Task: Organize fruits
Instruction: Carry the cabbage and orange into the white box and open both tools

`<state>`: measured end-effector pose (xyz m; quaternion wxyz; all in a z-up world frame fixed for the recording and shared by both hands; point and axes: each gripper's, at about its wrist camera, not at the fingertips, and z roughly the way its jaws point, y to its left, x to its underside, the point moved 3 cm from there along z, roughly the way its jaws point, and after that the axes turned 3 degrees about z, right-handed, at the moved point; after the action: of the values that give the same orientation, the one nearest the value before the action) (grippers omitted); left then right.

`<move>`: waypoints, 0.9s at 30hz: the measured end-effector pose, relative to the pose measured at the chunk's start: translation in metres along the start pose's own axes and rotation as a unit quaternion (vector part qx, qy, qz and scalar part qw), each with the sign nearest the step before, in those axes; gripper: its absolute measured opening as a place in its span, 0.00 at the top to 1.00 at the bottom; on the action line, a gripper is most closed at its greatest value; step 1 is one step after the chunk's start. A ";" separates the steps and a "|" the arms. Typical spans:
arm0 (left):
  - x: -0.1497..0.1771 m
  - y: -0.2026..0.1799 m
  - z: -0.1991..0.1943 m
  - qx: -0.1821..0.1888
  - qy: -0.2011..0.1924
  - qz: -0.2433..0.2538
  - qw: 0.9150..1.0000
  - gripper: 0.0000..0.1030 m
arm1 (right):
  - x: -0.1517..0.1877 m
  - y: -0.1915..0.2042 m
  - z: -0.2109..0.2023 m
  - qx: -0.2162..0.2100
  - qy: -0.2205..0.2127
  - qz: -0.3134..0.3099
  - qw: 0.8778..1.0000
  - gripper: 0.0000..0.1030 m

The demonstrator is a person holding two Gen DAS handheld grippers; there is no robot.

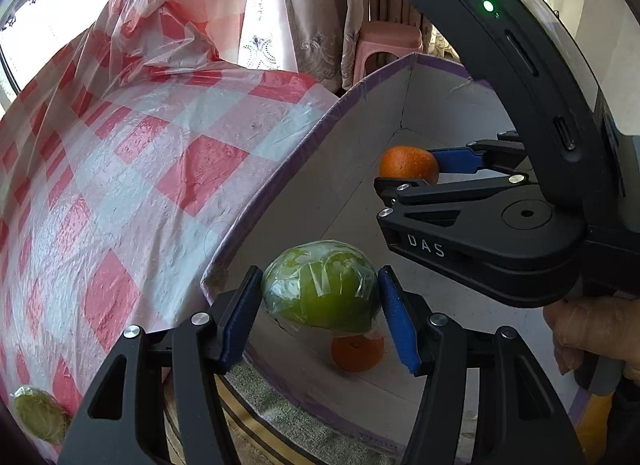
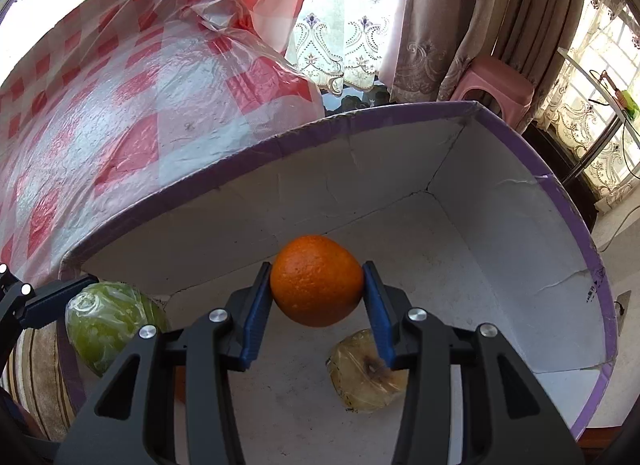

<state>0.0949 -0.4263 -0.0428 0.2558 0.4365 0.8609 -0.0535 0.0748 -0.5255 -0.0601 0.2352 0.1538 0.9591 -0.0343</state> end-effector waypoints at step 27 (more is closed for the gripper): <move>-0.004 -0.015 0.037 -0.074 0.018 0.069 0.995 0.37 | 0.003 -0.006 0.045 0.040 0.040 -0.002 0.998 0.22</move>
<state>0.0999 -0.4502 -0.0752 0.2744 0.4754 0.8351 0.0358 0.0898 -0.5365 -0.1016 0.1904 0.1622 0.9659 -0.0673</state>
